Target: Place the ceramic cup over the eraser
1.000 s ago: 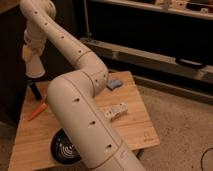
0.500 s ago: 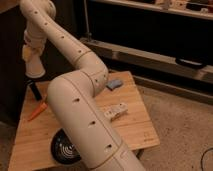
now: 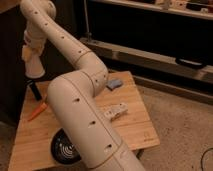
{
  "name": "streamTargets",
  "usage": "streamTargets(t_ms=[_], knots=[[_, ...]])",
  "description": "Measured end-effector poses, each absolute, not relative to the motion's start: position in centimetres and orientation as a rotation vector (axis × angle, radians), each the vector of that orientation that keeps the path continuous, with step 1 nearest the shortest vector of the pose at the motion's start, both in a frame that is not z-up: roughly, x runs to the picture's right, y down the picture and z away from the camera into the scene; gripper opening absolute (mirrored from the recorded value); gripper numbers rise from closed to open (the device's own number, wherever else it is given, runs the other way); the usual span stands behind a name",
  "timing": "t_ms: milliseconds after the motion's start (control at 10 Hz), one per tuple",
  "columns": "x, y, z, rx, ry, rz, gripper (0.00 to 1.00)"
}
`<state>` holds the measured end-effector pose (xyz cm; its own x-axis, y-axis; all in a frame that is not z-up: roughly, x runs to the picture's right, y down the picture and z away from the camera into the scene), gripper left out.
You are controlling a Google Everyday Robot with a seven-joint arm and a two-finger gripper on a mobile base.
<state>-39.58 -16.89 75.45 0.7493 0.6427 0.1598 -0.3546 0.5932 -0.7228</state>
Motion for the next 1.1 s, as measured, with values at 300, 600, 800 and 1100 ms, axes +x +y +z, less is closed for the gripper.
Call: streamTargets(t_ms=[300, 600, 800, 1100], knots=[[-41.0, -13.2, 75.9, -0.716, -0.667, 0.493, 0.0], [-41.6, -13.0, 74.6, -0.685, -0.663, 0.475, 0.0], [-41.6, -13.7, 74.2, -0.657, -0.65, 0.474, 0.0], [-42.2, -14.2, 74.3, -0.648, -0.641, 0.474, 0.0]])
